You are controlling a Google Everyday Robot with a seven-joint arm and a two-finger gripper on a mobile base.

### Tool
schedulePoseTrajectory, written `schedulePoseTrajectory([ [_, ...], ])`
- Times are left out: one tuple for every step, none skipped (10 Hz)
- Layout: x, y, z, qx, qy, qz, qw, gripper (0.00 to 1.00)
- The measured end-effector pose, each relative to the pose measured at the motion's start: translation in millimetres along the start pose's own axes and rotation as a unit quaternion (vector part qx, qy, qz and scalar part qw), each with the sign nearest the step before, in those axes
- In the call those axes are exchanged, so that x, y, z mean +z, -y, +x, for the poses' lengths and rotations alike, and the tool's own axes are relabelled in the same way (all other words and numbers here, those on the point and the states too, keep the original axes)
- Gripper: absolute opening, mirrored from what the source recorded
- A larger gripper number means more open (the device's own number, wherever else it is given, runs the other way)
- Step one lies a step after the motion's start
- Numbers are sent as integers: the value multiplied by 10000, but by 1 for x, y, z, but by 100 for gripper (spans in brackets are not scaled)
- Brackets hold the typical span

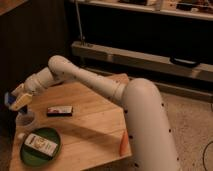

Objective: Place the white sponge in the ceramic cup

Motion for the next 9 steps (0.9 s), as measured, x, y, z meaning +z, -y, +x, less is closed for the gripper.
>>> schedulePoseTrajectory([
  [2, -1, 4, -22, 38, -49, 10000, 0],
  [4, -4, 8, -43, 76, -103, 9999, 0],
  [7, -6, 14, -56, 101, -163, 9998, 0],
  [9, -8, 17, -63, 105, -208, 9997, 0],
  [10, -10, 21, -61, 98, -241, 9996, 0],
  [13, -10, 25, -62, 73, -279, 9996, 0],
  [15, -10, 29, -71, 20, -306, 9995, 0],
  [18, -10, 32, -95, -66, -336, 9994, 0],
  [23, -9, 35, -97, -159, -370, 9991, 0],
])
